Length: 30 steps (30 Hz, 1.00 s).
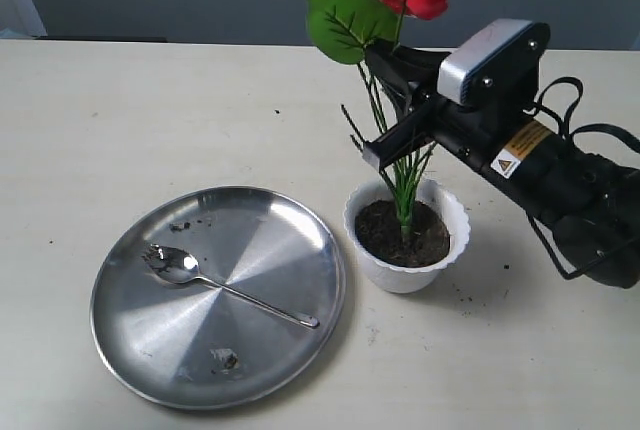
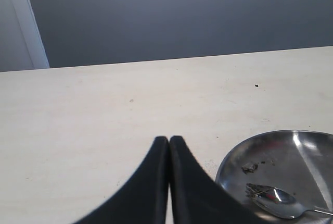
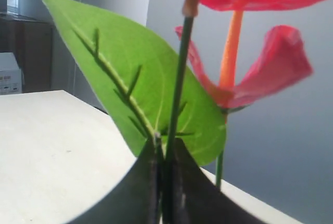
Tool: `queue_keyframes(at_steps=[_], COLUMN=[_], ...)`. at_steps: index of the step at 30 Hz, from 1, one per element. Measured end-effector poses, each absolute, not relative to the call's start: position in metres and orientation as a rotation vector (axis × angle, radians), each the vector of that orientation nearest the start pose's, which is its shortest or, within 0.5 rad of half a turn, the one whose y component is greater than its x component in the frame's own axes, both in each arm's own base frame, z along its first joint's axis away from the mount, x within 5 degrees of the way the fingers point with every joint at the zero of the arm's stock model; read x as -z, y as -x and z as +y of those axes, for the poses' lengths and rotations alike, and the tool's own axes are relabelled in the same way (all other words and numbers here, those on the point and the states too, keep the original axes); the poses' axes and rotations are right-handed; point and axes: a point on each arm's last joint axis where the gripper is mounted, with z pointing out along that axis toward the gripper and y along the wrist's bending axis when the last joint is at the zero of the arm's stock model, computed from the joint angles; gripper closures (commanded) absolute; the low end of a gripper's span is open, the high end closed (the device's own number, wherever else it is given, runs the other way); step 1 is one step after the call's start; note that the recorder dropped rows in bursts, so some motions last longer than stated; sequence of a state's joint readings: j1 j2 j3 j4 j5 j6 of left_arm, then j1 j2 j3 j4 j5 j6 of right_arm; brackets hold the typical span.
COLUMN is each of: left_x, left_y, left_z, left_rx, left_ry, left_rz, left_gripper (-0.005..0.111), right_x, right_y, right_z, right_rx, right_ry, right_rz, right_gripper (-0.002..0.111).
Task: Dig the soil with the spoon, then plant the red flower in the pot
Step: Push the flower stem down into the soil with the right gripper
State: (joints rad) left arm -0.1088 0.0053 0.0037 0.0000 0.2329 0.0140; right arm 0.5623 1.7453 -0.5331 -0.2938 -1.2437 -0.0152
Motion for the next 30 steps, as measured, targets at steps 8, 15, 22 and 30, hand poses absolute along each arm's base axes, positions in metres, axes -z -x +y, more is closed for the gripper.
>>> queue_keyframes(at_steps=[8,15,22,30], left_x=[-0.191,-0.191,-0.191,-0.191], left_y=[-0.056,-0.056,-0.056,-0.056], left_z=[-0.006,-0.006,-0.006,-0.006], left_rx=[0.07,0.07,0.07,0.07], left_ry=[-0.106,-0.106,-0.106,-0.106], left_rz=[1.723,1.723,1.723,1.723], left_gripper=[0.106,0.106,0.106,0.106], right_x=[-0.192,-0.198,-0.194,-0.191], right_y=[-0.207,-0.191,-0.18,-0.175], right_z=[0.162,0.153,0.147,0.147], right_rx=[-0.598,-0.647,-0.691,-0.744], right_ry=[0.699,0.689,0.665,0.661], right_rz=[1.312,1.327,1.354,1.377], right_gripper=[0.109,0.109,0.109,0.109])
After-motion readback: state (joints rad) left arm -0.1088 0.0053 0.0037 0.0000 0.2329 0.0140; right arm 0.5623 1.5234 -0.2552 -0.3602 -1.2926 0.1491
